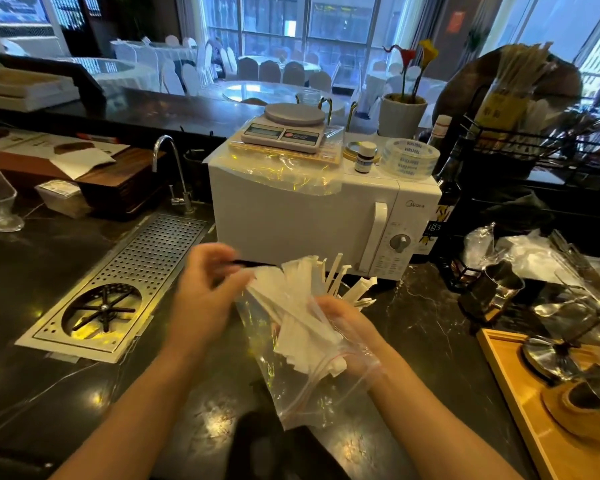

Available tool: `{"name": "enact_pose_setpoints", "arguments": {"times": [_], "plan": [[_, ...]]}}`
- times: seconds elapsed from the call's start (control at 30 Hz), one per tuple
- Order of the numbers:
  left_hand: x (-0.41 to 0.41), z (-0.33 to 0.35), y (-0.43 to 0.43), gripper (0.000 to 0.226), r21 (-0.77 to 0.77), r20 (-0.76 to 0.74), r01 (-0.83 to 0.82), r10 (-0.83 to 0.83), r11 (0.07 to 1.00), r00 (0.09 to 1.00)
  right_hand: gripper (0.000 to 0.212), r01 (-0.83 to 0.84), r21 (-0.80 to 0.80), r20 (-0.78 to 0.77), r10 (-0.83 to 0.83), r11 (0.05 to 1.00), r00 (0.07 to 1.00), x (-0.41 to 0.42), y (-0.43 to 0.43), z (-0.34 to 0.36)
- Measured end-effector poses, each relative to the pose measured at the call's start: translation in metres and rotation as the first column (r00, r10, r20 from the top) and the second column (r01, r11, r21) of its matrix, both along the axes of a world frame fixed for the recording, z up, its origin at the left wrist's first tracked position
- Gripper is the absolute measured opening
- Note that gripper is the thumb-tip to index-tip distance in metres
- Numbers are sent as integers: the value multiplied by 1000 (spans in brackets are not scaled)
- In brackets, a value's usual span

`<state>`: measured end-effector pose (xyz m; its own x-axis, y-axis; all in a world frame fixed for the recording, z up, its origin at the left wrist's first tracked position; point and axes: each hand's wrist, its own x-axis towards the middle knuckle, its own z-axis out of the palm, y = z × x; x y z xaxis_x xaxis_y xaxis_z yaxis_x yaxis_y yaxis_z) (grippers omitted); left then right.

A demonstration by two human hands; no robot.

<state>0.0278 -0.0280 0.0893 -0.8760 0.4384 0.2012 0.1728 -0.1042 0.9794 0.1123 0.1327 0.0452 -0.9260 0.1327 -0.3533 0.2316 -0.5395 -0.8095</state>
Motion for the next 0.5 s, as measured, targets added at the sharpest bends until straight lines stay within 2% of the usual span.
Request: {"name": "enact_pose_setpoints", "arguments": {"times": [0.03, 0.07, 0.1, 0.13, 0.2, 0.23, 0.3, 0.4, 0.5], "plan": [[-5, -9, -4, 21, 13, 92, -125, 124, 992, 988, 34, 0, 18, 18, 0, 1000, 1000, 0, 3, 3], [-9, -17, -5, 21, -1, 205, -144, 141, 990, 969, 29, 30, 43, 29, -31, 999, 999, -2, 6, 6], [-11, -25, -5, 26, -14, 326, -56, 57, 998, 943, 26, 60, 8, 5, -60, 998, 998, -5, 5, 12], [-12, -31, -3, 32, 0, 447, 98, -88, 995, 890, 27, 76, -6, -6, -76, 997, 997, -6, 6, 15], [-10, -36, 8, 43, 110, 602, 387, -371, 916, 707, 24, 71, -10, -14, -71, 997, 997, -7, 10, 17], [-9, -34, 14, 43, 147, 623, 469, -450, 871, 640, 20, 66, -23, -28, -66, 998, 997, -8, 11, 18], [-13, -28, 30, 40, 168, 584, 569, -546, 805, 600, 17, 113, -59, -44, -115, 992, 992, -9, 17, 23], [-24, -10, 58, 33, 159, 499, 641, -621, 751, 604, 29, 173, -37, -99, -175, 984, 979, -12, 30, 27], [-33, 5, 85, 30, 58, 404, 667, -628, 743, 665, 36, 192, 31, -205, -182, 981, 962, -13, 44, 40]]}}
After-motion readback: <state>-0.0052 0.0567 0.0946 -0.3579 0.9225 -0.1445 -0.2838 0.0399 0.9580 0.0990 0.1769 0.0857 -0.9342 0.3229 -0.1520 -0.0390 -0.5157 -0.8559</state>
